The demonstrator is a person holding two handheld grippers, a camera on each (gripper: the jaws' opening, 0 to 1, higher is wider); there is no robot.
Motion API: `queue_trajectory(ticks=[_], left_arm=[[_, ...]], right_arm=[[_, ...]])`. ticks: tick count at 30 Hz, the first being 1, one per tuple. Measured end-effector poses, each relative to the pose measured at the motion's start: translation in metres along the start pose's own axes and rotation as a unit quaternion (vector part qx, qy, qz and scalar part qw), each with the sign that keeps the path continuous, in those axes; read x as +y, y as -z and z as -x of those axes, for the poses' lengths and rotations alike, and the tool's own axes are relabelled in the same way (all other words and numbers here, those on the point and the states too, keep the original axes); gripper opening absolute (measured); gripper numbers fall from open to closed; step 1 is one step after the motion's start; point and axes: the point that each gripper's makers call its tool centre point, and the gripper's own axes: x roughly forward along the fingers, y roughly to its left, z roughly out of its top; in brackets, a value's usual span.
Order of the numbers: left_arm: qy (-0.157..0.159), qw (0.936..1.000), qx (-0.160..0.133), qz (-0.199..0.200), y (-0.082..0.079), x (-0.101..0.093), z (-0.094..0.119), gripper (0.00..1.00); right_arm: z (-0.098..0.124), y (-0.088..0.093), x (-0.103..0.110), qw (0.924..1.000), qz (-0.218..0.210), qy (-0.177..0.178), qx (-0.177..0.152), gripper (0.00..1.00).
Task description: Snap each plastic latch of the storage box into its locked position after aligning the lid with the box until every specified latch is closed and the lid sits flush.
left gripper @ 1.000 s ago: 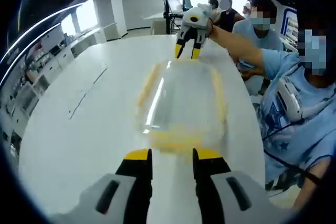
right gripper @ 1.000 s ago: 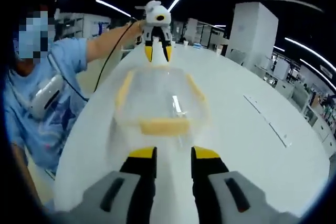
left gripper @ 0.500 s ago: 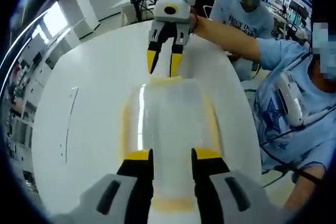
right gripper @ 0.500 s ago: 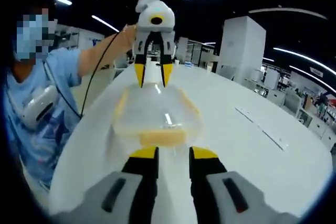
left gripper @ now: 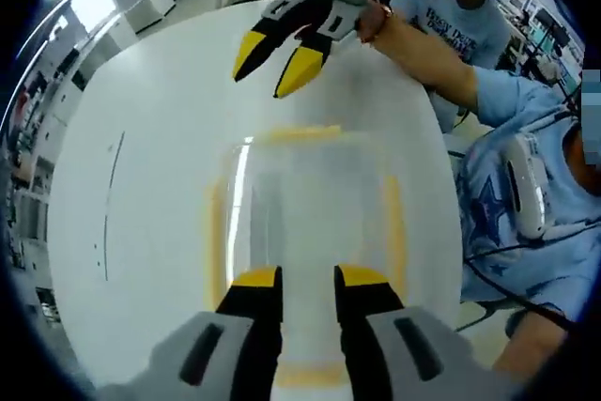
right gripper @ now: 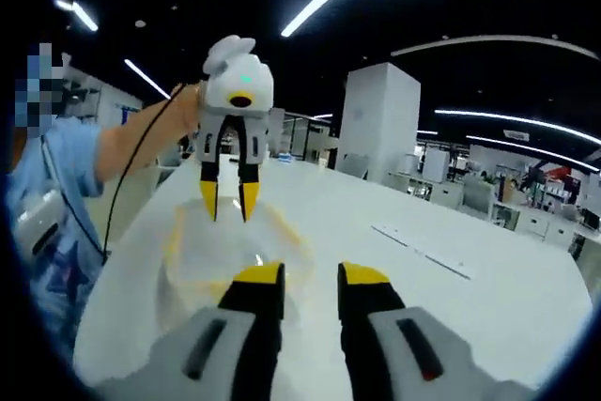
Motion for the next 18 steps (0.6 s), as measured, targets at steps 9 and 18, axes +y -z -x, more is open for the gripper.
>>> queue_trajectory(ticks=[9,18], left_arm=[[-0.007,0.9993,0.031,0.018,-0.002,0.000,-0.004,0.20],[-0.012,0.9985,0.034,0.042,-0.005,0.003,-0.005,0.19]], right_arm=[[0.005,0.029,-0.003,0.9997,0.002,0.019,0.014,0.21],[0.001,0.030,-0.002,0.9999,-0.002,0.013,0.006,0.07]])
